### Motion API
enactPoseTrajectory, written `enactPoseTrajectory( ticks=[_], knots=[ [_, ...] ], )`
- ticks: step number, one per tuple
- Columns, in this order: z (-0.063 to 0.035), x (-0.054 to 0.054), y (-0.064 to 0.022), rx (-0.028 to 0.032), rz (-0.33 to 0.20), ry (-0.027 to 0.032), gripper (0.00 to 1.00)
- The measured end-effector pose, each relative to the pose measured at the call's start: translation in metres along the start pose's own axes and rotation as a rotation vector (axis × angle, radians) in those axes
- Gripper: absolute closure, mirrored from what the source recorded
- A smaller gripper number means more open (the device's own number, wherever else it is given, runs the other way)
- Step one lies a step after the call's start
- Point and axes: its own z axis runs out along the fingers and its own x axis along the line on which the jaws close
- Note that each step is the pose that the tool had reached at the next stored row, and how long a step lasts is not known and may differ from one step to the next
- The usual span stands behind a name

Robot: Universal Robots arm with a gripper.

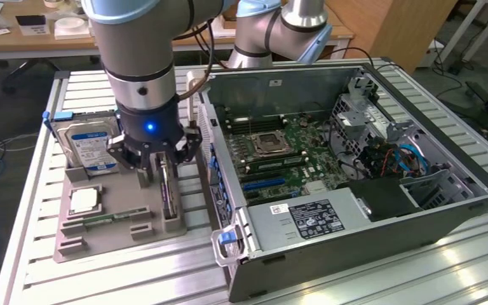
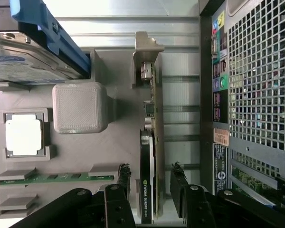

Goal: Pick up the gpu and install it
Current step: 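Pick up the gpu and move the gpu toward the slot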

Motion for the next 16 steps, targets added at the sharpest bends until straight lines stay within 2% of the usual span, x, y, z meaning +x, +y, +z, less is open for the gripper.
enactPoseTrajectory(
  ticks=[8, 16],
  knots=[
    [0.0088, 0.0002, -0.0004, 0.0000, 0.000, 0.0000, 0.53],
    [0.0106, 0.0002, -0.0005, -0.0003, 0.000, -0.0004, 0.53]
  ],
)
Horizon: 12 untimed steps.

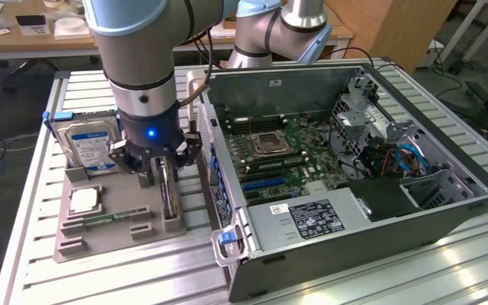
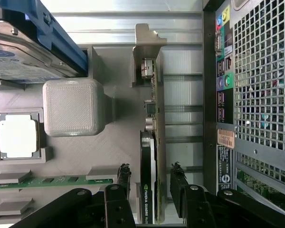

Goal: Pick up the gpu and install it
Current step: 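Pick up the gpu and move the gpu toward the slot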

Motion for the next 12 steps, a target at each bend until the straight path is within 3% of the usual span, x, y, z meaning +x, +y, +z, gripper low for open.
enactPoseTrajectory(
  ticks=[12],
  knots=[
    [0.0120, 0.000, 0.0027, 0.0004, 0.000, 0.0004, 0.53]
  ],
)
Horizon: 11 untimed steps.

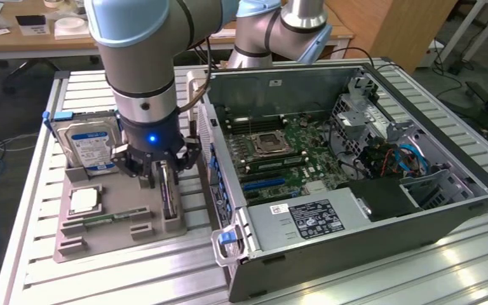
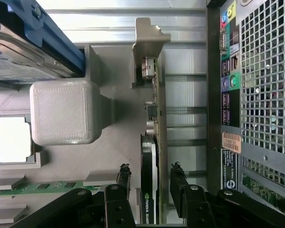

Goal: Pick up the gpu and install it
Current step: 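Pick up the gpu and move the gpu toward the slot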

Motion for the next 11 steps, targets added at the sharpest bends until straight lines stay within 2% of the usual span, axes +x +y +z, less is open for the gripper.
enactPoseTrajectory(
  ticks=[7, 11],
  knots=[
    [0.0051, 0.0002, 0.0021, 0.0000, 0.000, 0.0001, 0.53],
    [0.0066, 0.0004, 0.0068, -0.0003, 0.000, -0.0001, 0.53]
  ],
)
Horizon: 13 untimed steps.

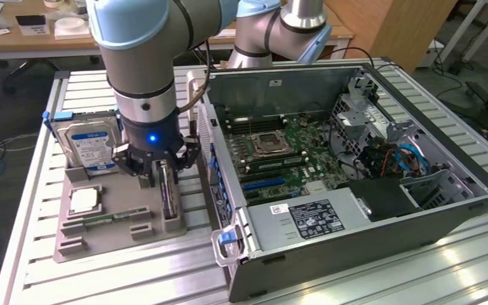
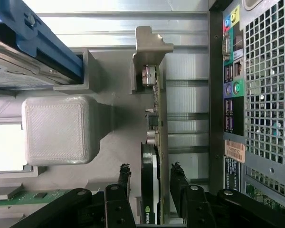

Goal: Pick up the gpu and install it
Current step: 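Pick up the gpu and move the gpu toward the slot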

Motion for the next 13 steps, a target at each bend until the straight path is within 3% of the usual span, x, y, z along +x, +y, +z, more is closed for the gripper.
enactPoseTrajectory(
  ticks=[13],
  knots=[
    [0.0039, 0.0002, -0.0005, -0.0003, 0.000, 0.0001, 0.53]
  ],
)
